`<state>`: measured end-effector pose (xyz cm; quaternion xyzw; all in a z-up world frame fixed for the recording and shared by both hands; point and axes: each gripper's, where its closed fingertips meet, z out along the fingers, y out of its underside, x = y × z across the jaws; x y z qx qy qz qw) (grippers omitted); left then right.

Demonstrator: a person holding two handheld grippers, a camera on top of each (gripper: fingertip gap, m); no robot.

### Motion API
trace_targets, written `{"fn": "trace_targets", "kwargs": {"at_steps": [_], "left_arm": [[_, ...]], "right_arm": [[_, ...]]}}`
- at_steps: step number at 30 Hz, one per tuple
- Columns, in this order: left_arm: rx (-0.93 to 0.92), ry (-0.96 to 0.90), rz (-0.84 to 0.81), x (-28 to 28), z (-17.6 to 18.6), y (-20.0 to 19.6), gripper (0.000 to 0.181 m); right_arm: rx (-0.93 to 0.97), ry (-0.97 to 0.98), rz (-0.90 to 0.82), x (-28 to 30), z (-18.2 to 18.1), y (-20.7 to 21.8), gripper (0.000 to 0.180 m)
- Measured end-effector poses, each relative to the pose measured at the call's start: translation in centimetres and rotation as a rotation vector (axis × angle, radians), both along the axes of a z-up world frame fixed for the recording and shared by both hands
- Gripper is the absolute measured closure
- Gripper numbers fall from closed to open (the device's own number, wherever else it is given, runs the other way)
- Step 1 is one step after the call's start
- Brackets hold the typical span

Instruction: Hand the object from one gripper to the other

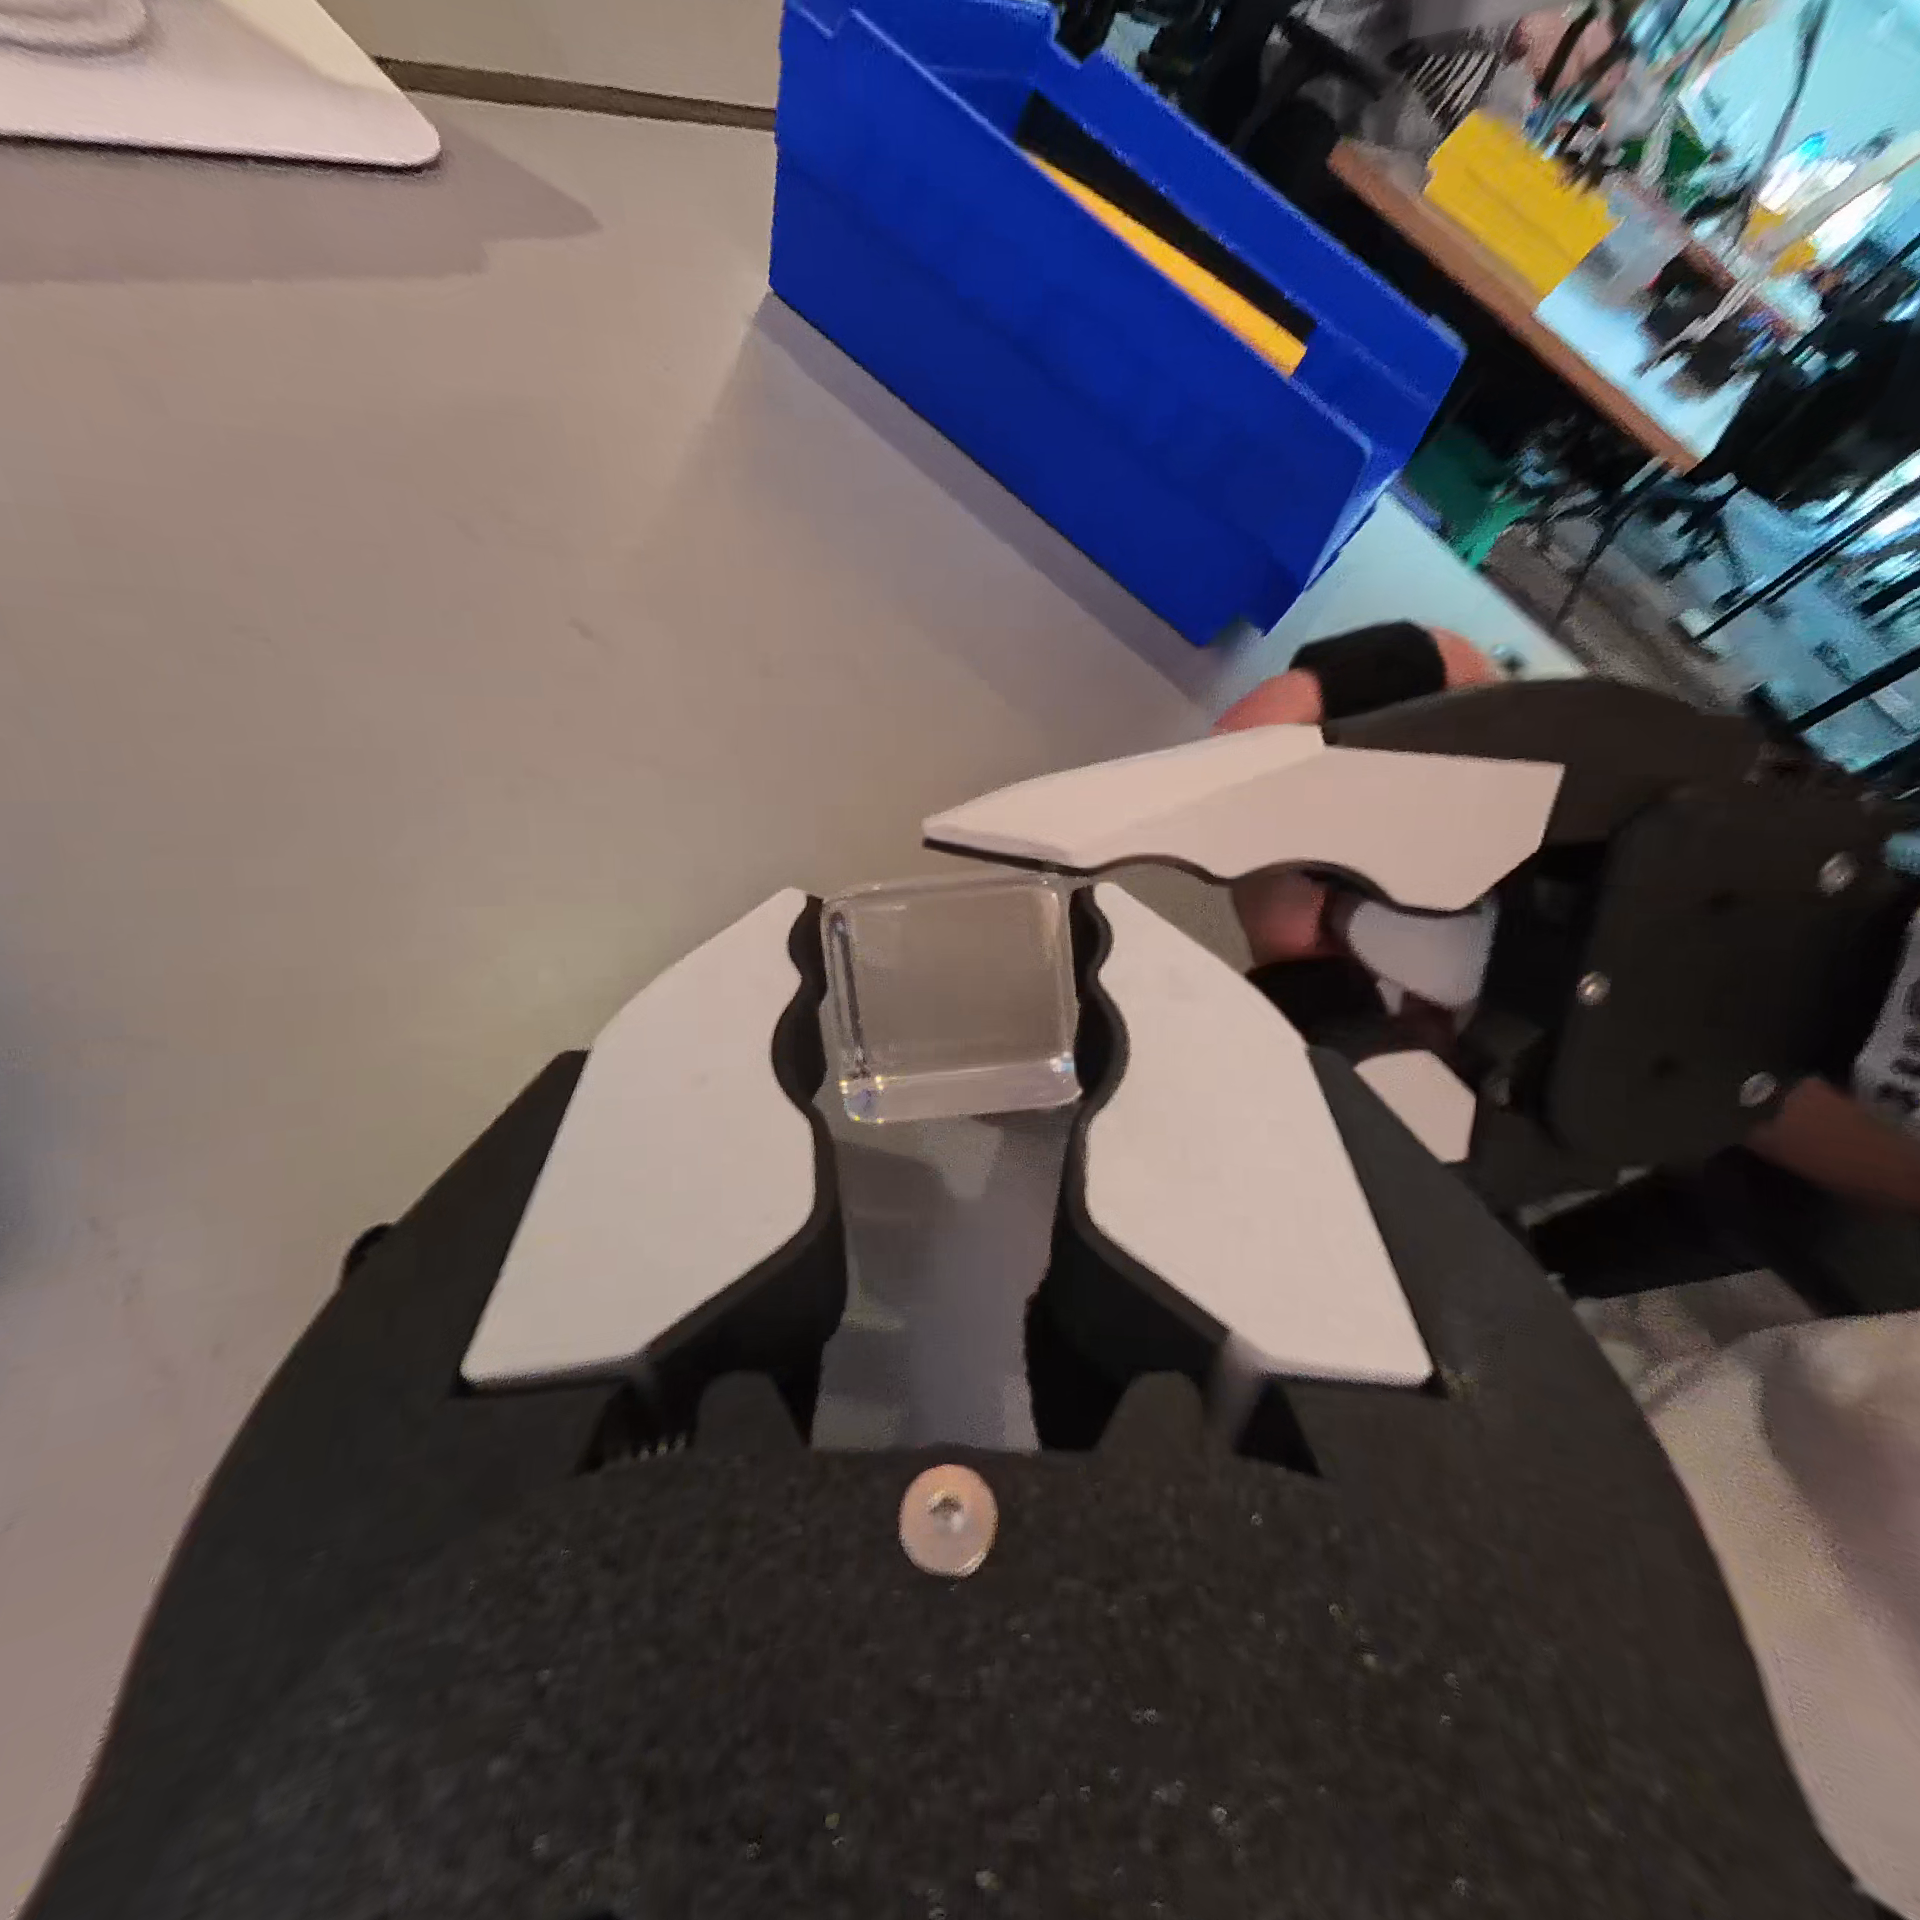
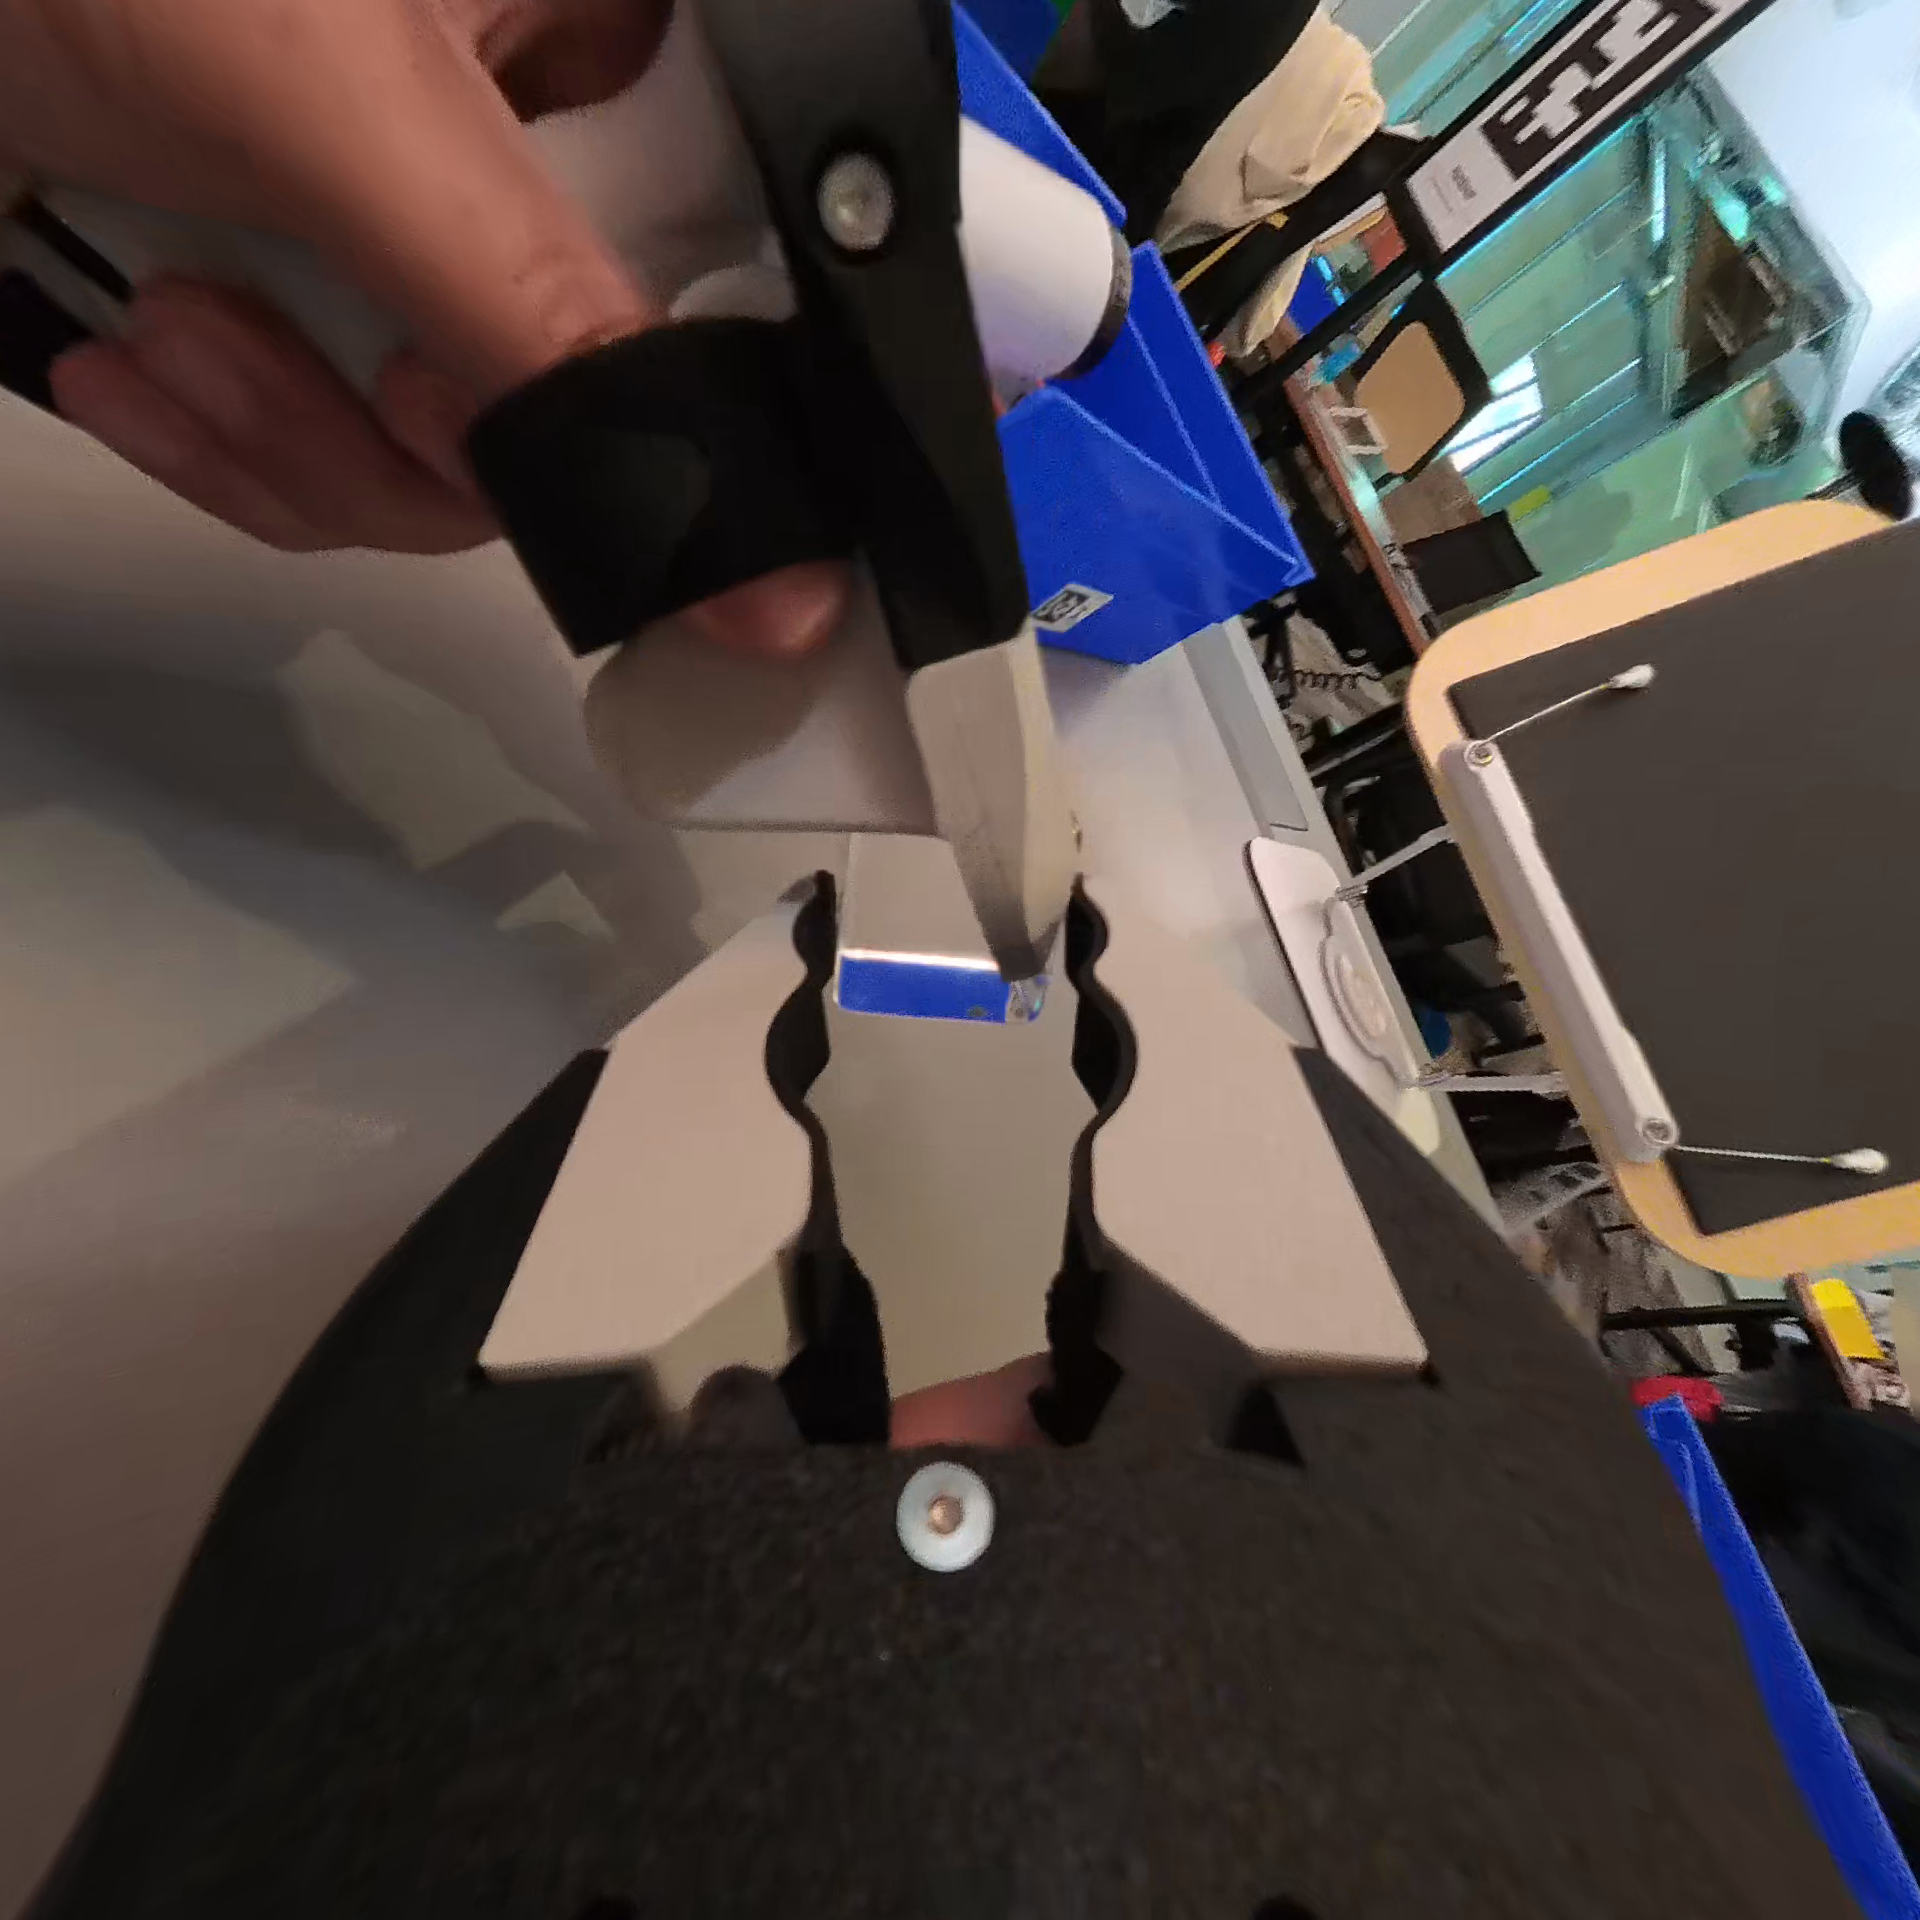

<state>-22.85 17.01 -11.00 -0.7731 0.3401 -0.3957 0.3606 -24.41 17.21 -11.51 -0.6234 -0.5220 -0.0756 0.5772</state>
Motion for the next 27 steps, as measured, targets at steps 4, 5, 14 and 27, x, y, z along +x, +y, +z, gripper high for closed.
{"fn": "trace_targets", "kwargs": {"at_steps": [4,5,14,27], "left_arm": [[-0.001,-0.014,-0.014,0.3,-0.1,-0.1,0.136],[-0.014,-0.015,-0.016,0.3,-0.3,-0.1,0.136],[0.132,0.078,0.128,-1.6,0.0,1.8,0.135],[0.101,0.151,0.093,-3.9,-3.1,2.4,0.134]], "right_arm": [[-0.009,-0.040,-0.006,0.4,-0.2,-0.1,0.137],[-0.016,-0.047,-0.003,0.4,-0.4,-0.1,0.137],[0.010,-0.155,-0.192,6.6,-1.5,3.4,0.137],[0.216,0.320,-0.537,23.4,23.6,8.8,0.137]]}}
